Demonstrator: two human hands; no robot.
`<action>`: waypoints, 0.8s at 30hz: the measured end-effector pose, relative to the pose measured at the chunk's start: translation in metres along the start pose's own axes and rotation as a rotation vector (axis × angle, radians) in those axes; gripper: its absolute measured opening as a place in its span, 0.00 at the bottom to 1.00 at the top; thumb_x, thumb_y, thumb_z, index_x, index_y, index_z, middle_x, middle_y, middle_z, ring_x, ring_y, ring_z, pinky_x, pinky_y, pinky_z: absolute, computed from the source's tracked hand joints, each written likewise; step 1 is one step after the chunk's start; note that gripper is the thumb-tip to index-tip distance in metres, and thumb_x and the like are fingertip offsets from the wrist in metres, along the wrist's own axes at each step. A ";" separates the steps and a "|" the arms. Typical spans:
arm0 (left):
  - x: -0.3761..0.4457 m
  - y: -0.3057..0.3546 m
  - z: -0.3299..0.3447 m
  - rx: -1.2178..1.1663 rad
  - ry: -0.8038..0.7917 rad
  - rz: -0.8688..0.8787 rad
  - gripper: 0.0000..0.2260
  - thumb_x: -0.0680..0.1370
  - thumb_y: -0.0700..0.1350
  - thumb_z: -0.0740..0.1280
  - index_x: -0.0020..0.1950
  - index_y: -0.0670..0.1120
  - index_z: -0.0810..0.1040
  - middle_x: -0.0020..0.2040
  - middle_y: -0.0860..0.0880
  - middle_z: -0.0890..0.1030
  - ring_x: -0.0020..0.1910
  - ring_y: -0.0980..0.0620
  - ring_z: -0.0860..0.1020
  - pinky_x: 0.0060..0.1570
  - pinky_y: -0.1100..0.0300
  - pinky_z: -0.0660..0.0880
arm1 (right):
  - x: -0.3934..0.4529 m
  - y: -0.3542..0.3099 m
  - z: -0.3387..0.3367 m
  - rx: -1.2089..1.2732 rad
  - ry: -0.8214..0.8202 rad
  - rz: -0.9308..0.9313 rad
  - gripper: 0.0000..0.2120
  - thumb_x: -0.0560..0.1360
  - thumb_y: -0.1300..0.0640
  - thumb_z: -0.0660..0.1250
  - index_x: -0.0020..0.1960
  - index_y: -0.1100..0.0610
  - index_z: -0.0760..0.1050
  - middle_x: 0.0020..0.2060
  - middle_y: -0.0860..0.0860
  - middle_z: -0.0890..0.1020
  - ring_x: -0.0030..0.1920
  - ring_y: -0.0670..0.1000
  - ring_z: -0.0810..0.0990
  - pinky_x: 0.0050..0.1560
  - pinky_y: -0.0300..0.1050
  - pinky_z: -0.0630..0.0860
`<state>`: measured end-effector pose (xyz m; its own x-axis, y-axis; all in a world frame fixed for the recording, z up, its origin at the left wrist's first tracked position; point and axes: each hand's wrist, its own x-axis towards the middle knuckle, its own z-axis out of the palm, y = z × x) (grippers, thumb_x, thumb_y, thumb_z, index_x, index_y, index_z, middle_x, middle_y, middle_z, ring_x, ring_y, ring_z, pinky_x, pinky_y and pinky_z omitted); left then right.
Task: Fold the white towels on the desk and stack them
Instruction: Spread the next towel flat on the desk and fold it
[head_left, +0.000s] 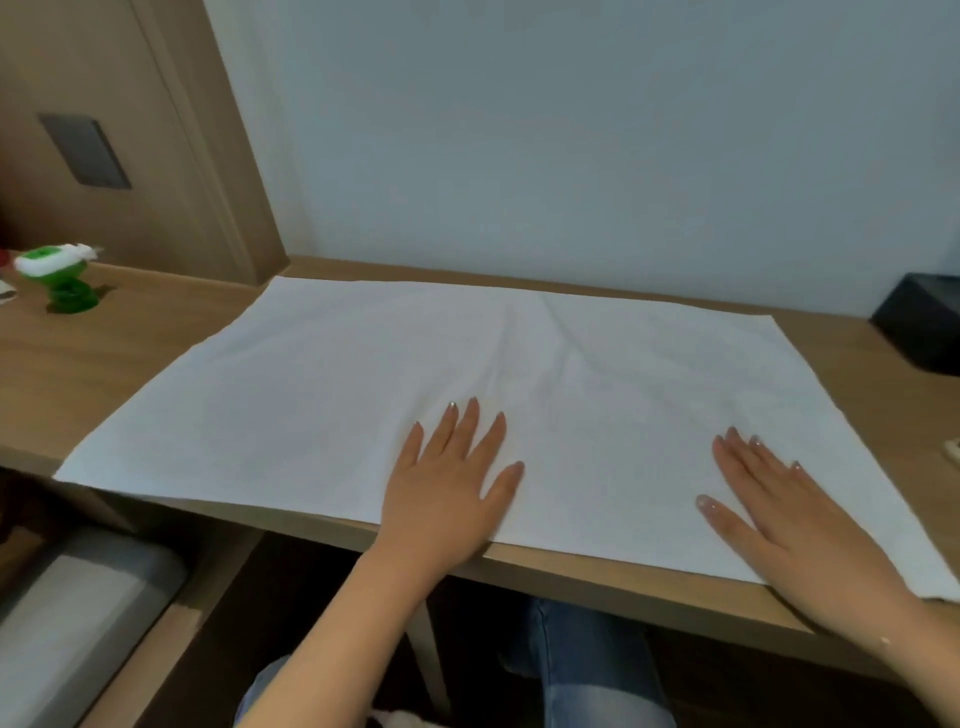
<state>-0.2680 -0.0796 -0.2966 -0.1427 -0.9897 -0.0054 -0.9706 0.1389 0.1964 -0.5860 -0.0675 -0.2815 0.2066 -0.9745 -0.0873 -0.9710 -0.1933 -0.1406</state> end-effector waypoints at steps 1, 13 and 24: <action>-0.001 0.002 -0.003 0.004 -0.010 -0.002 0.27 0.81 0.64 0.40 0.79 0.60 0.39 0.79 0.56 0.35 0.77 0.57 0.34 0.76 0.52 0.35 | -0.005 0.006 -0.003 0.018 0.005 0.009 0.34 0.72 0.29 0.35 0.72 0.40 0.27 0.72 0.36 0.30 0.69 0.33 0.28 0.68 0.33 0.29; -0.031 0.066 0.018 -0.053 0.078 0.492 0.29 0.78 0.70 0.41 0.79 0.63 0.48 0.79 0.61 0.43 0.76 0.65 0.38 0.76 0.62 0.36 | -0.060 0.076 -0.005 0.125 -0.024 -0.007 0.38 0.67 0.19 0.47 0.71 0.27 0.36 0.72 0.27 0.36 0.76 0.40 0.38 0.77 0.49 0.48; -0.052 0.056 0.009 -0.296 0.154 0.487 0.22 0.80 0.63 0.54 0.67 0.59 0.77 0.71 0.64 0.69 0.72 0.66 0.64 0.71 0.63 0.61 | -0.097 0.079 0.001 0.686 0.140 -0.176 0.20 0.70 0.50 0.71 0.61 0.38 0.77 0.65 0.37 0.76 0.71 0.38 0.66 0.71 0.29 0.54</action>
<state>-0.3165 -0.0195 -0.2945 -0.5074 -0.8108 0.2918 -0.7019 0.5853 0.4059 -0.6830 0.0117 -0.2852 0.2915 -0.9497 0.1145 -0.6211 -0.2790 -0.7324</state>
